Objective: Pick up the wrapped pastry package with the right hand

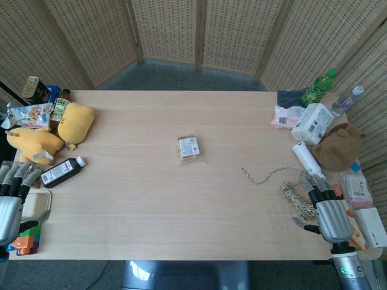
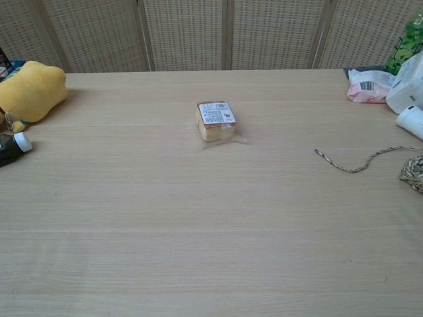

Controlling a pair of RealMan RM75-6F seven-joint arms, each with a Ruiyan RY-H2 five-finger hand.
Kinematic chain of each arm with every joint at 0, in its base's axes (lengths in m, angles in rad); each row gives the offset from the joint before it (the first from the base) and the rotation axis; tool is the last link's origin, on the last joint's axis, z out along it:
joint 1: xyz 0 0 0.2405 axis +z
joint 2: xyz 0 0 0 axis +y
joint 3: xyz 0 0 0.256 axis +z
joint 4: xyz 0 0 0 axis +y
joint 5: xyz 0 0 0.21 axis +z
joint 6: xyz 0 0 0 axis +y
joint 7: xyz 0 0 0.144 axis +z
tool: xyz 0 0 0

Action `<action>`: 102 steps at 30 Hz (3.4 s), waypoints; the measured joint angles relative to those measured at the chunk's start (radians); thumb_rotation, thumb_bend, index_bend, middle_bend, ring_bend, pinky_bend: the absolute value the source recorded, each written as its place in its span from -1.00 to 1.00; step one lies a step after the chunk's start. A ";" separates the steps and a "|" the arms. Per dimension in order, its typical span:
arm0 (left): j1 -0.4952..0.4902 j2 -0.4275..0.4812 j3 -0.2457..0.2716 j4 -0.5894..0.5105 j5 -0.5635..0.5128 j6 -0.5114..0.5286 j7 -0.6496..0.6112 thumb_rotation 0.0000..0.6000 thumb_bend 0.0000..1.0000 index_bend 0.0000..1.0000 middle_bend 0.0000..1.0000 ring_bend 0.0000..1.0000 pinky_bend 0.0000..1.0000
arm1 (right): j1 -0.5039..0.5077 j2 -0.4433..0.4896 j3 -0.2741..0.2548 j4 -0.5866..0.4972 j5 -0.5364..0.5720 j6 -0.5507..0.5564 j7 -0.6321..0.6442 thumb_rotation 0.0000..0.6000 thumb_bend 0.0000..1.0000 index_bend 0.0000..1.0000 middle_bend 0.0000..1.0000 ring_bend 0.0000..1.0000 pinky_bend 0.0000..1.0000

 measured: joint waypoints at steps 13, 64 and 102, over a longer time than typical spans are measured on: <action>0.001 -0.010 -0.002 0.011 -0.006 -0.002 0.019 1.00 -1.00 -0.66 -1.00 -1.00 -1.00 | 0.083 -0.014 0.013 0.042 -0.013 -0.136 -0.004 1.00 -1.00 -1.00 -1.00 -1.00 -1.00; -0.043 -0.119 -0.068 0.250 -0.223 -0.075 0.074 1.00 -1.00 -0.66 -1.00 -1.00 -1.00 | 1.011 -0.759 0.228 1.109 0.167 -0.980 0.272 1.00 -1.00 -1.00 -1.00 -1.00 -1.00; -0.049 -0.119 -0.063 0.261 -0.235 -0.080 0.066 1.00 -1.00 -0.65 -1.00 -1.00 -1.00 | 1.093 -0.913 0.261 1.285 0.259 -0.971 0.328 1.00 -1.00 -0.40 -0.37 -0.58 -0.29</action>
